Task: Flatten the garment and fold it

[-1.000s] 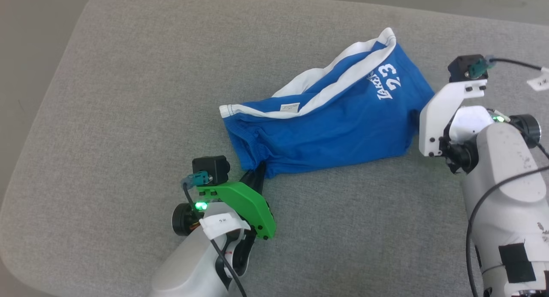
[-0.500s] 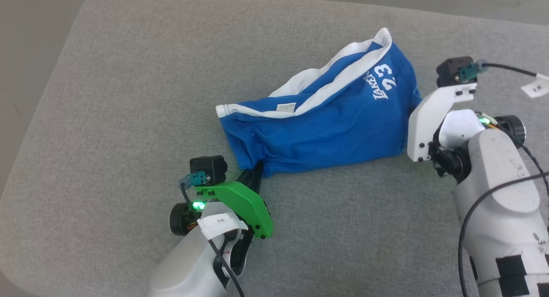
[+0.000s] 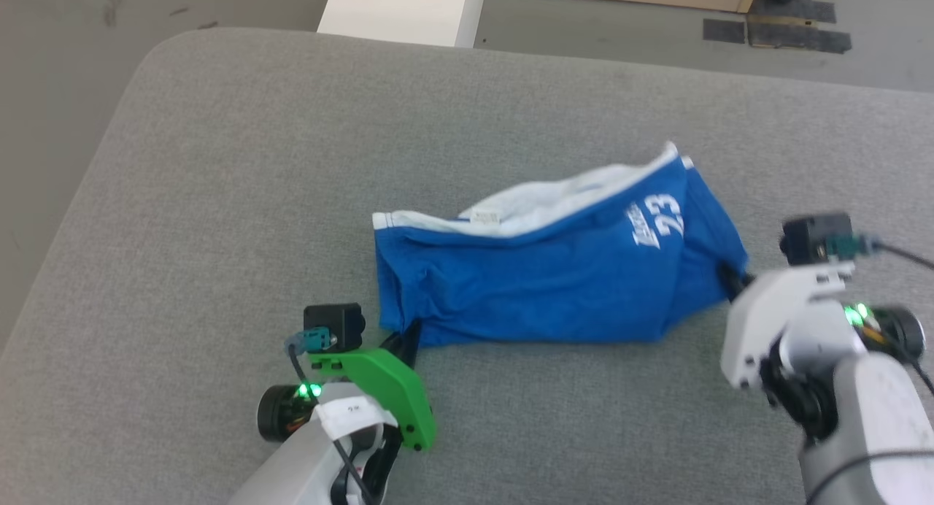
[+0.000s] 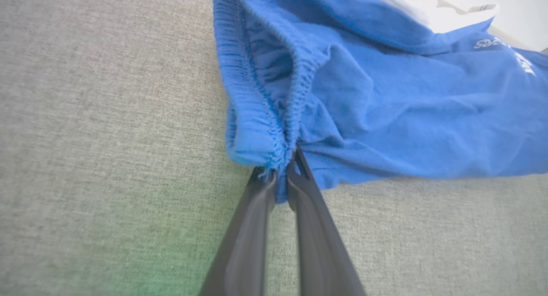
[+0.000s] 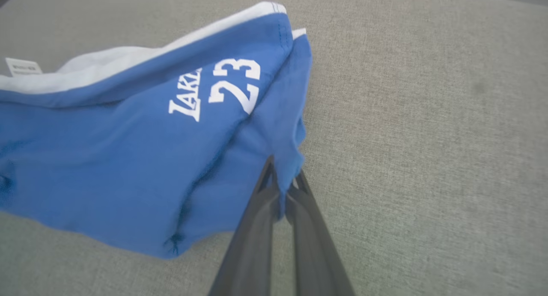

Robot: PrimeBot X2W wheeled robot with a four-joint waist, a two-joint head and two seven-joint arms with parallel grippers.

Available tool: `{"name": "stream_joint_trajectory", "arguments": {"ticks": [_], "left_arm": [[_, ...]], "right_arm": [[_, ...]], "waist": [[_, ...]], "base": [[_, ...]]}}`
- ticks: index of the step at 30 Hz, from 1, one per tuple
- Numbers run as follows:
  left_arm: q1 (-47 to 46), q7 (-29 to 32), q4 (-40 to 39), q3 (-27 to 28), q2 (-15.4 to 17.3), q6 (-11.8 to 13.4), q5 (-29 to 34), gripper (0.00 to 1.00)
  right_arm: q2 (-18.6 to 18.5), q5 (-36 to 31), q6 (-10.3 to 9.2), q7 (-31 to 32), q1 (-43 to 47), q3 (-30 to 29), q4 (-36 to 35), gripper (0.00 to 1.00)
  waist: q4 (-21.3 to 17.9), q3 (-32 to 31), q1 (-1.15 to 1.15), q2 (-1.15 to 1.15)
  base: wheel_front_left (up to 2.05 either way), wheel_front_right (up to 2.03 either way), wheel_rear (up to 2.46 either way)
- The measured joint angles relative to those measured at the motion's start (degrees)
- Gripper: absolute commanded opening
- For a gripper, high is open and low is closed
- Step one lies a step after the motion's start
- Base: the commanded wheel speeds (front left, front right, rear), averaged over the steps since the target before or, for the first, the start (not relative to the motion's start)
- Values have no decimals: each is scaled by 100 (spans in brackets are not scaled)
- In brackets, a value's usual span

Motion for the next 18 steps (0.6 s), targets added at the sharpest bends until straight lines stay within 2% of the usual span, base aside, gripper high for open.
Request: {"name": "stream_joint_trajectory", "arguments": {"ticks": [6,8,13,14,15,17,18], "left_arm": [[266,343,-480,-134,367,94,8,0],[348,476,-658,-165,490,126,8,0],[500,756,-1001,-231,720,250,8,0],[532,770,-1066,-222,738,271,5,0],[561,786,-1126,-208,744,302,-3,15],[624,783,-1254,-179,759,356,-3,85],[664,783,-1327,-171,783,389,-3,100]], "right_arm": [[53,178,0,305,1213,-167,-855,0],[57,495,0,315,1493,-169,-933,0],[63,751,1,270,1749,-178,-818,0],[63,751,1,242,1749,-168,-801,35],[63,779,1,204,1749,-160,-788,100],[62,905,1,74,1750,-171,-788,100],[60,929,1,-10,1753,-193,-799,100]], "waist": [[-145,-99,0,0],[-196,-109,0,0],[-300,-106,0,0],[-314,-109,0,0],[-323,-118,0,0],[-332,-152,0,0],[-335,-177,0,0]], "base": [[0,0,0],[0,0,0],[0,0,0],[0,0,0],[0,0,0],[0,0,0],[0,0,0]]}}
